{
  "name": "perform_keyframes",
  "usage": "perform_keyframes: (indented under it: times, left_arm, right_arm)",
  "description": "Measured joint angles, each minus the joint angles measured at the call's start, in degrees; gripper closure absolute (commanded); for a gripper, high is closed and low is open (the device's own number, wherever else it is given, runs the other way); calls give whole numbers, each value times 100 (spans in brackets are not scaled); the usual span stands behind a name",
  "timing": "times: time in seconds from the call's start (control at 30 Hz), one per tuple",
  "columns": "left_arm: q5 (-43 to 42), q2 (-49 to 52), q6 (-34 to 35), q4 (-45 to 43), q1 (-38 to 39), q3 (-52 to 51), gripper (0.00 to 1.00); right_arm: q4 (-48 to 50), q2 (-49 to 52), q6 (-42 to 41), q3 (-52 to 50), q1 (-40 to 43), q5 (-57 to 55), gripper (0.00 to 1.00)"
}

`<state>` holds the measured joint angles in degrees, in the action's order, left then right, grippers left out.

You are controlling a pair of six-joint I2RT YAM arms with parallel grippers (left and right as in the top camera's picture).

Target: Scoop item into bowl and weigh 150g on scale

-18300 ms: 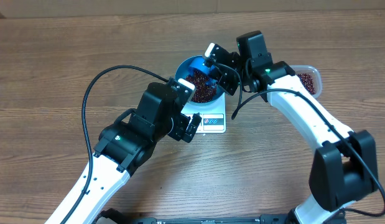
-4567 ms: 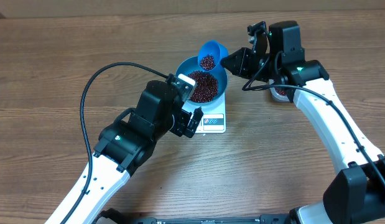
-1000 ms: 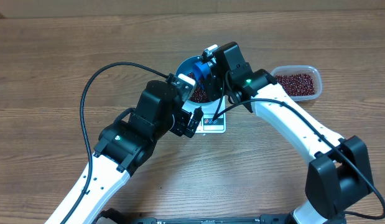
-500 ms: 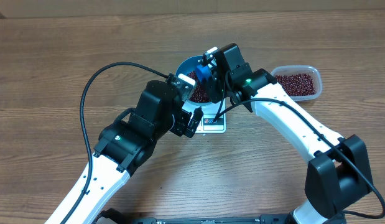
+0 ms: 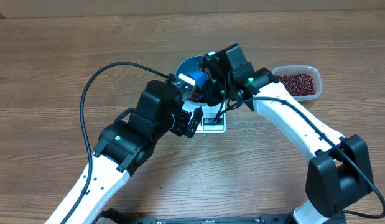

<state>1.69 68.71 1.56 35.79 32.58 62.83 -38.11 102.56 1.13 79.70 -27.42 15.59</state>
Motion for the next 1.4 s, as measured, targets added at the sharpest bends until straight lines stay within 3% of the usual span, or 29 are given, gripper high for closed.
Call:
perform_keyframes:
  times: [0.5,1.17,1.4]
  left_arm:
    - [0,0,0,2,0,2,0]
    - [0,-2,0,2,0,0,0]
    - [0,0,0,0,0,0,1]
  right_arm:
    - [297,4,-802,0,935,1558,96]
    - [299,4,-861,0,938,1672,96]
    - [297,2,-439,0,940,1346,96]
